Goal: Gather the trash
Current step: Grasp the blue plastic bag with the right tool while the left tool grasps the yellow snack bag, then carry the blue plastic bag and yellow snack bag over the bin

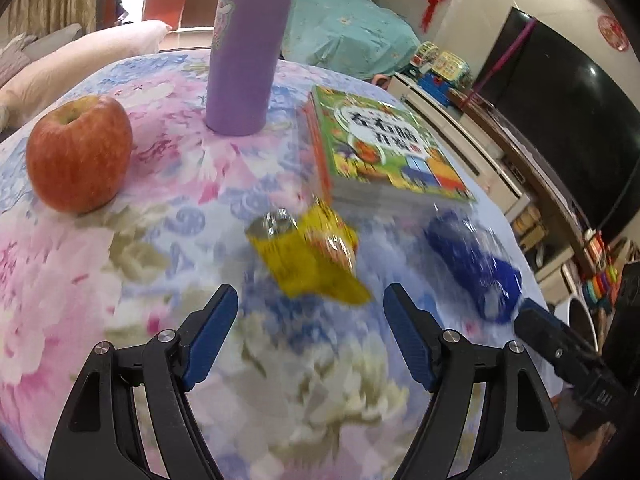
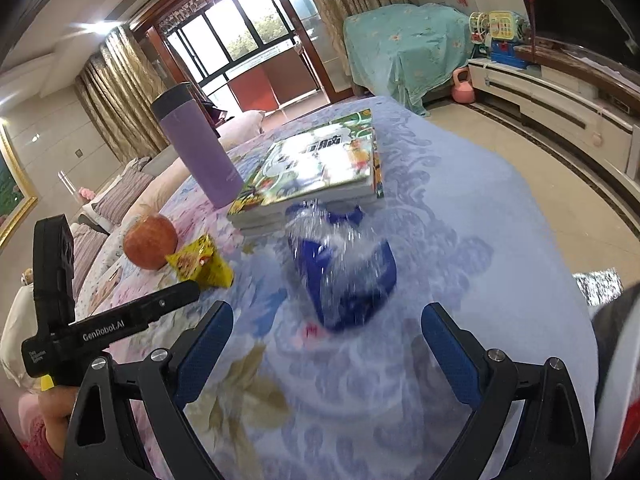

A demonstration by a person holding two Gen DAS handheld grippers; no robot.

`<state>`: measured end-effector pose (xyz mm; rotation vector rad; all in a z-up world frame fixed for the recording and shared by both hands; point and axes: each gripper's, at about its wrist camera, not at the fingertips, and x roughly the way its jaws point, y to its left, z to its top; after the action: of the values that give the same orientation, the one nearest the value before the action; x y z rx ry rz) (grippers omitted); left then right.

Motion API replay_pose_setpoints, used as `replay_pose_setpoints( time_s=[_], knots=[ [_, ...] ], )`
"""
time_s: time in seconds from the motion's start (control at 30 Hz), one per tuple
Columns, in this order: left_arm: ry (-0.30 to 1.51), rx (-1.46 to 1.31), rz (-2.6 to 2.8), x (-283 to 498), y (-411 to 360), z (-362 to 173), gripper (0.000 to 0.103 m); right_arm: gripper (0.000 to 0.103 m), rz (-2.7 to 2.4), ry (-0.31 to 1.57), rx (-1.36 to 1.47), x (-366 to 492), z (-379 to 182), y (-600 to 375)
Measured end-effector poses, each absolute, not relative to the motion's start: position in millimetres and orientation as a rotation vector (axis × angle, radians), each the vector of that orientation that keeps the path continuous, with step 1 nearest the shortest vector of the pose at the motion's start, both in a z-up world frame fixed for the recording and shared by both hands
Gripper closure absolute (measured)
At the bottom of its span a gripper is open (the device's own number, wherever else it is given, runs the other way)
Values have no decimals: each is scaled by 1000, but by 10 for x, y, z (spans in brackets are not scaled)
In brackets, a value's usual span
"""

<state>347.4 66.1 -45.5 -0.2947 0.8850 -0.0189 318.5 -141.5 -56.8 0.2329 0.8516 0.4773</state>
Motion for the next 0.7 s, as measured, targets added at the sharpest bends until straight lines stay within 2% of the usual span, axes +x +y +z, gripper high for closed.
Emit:
replay_pose_setpoints(
  time_s=[0.2,0.23,0.27,0.3,0.33,0.37,0.5,0.7],
  knots=[
    [874,-317,-2,3667,713,-518,26,8,483,865,245,3402,-650,-1371],
    [866,-314,-4,3675,712,-524,30,8,486,863,240,3406,-659,-1365],
    [862,-311,-8,3677,709,-530,37,14,488,859,233,3405,-667,-1358],
    [867,-307,-16,3693,707,-545,51,26,489,858,224,3398,-675,-1349],
    [878,-304,-28,3706,695,-566,55,34,490,862,214,3384,-686,-1346],
    [876,-300,-31,3694,680,-564,57,51,489,870,207,3378,-698,-1341],
    [857,-272,-50,3594,611,-506,61,57,494,849,188,3284,-642,-1360],
    [854,-259,-102,3279,478,-438,62,60,514,826,208,3058,-547,-1438]
  ],
)
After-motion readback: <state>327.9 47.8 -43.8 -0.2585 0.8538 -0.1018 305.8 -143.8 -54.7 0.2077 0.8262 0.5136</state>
